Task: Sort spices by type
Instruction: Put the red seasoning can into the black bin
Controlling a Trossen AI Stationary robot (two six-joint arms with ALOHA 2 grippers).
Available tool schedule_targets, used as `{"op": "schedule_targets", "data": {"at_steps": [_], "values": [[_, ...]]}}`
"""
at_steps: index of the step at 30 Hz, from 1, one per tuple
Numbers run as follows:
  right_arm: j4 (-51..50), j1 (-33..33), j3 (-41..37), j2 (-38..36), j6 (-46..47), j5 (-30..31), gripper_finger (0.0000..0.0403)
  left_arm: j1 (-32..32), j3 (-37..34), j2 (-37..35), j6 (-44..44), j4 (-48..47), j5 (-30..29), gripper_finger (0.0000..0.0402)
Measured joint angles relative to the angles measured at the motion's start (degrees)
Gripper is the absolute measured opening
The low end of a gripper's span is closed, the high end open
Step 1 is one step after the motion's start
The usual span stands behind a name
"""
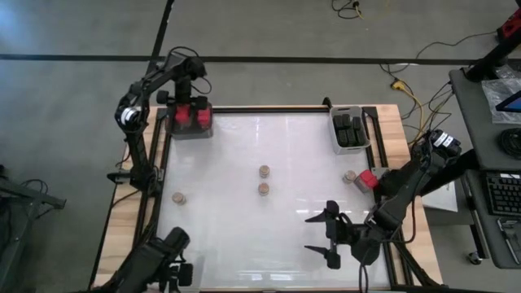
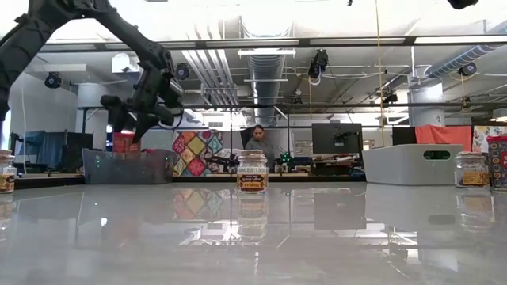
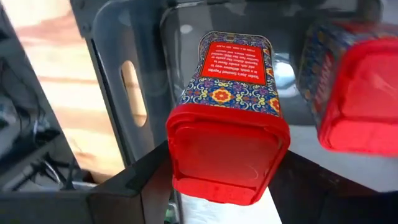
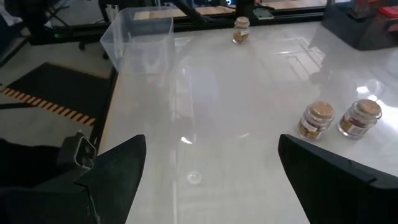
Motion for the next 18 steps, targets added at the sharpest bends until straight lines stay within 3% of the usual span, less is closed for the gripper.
{"op": "schedule_targets", "data": {"at_steps": [11,18], "values": [[-1.41,0.00,0.00,0.00,0.22,-0.21,0.0357,0.00,-0.30,2.84,-0.26,0.49,4.57,0.0206],[-1.51,-0.02,0.00,-0.18,-2.69,-3.50,0.0357,0.21,-1.06,2.84,-1.52,1.24,5.43,0.0206]]}}
